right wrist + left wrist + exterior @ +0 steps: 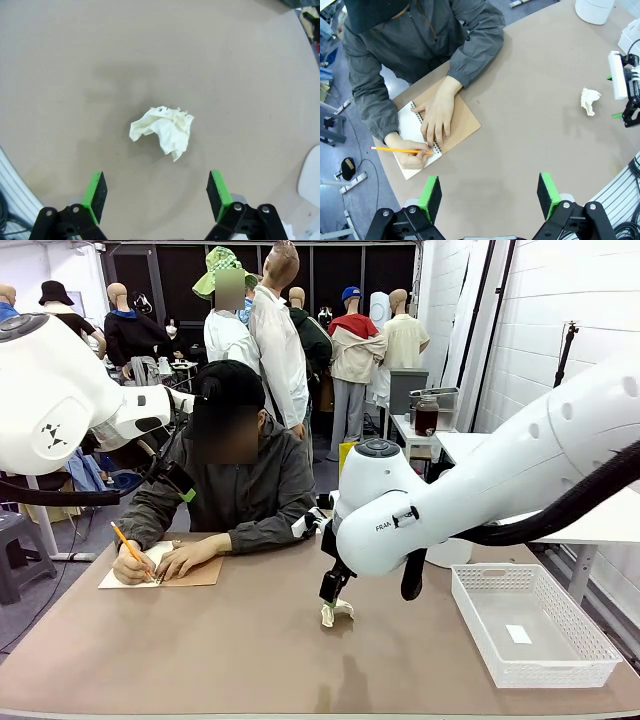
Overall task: Sort the paper based on its condition.
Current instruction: If a person hands you a paper, place it in the Organizing basket , and if it's crumpled, put it in the Trash can.
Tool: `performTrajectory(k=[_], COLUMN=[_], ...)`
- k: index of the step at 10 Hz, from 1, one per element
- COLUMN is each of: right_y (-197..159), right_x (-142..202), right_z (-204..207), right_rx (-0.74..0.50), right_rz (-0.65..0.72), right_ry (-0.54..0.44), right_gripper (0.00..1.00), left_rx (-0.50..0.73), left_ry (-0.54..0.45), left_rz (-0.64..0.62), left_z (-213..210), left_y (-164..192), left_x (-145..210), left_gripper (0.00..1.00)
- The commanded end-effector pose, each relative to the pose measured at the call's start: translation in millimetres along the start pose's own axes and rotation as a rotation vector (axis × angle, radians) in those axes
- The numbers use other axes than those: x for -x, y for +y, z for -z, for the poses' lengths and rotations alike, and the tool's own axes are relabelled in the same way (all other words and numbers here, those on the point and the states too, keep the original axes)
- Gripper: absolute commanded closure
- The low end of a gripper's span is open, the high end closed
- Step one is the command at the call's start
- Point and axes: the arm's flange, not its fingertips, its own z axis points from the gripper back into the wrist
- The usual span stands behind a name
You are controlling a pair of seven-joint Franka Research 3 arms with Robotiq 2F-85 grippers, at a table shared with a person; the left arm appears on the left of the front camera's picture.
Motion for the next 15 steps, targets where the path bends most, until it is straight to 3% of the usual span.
performTrajectory(k=[1, 8, 15], right_y=[-6.5, -7.0, -14.2], right_x=[-18.7, -22.7, -28.8], right_z=[11.0, 62.2, 74.6], right_rx=[0.027, -0.020, -0.010], right_rz=[0.008, -0.051, -0.053], right_ry=[0.024, 0.105, 0.140], right_gripper=[0.00, 0.00, 0.00], left_rx=[0.000, 0.000, 0.000], left_ry=[0.001, 0.001, 0.001], left_rz=[-0.001, -0.001, -0.001], left_z=[-1.0, -1.0, -1.0], left_y=[1.0, 1.0, 1.0], left_x=[-1.4, -1.4, -1.4], left_gripper=[0.00, 0.00, 0.00])
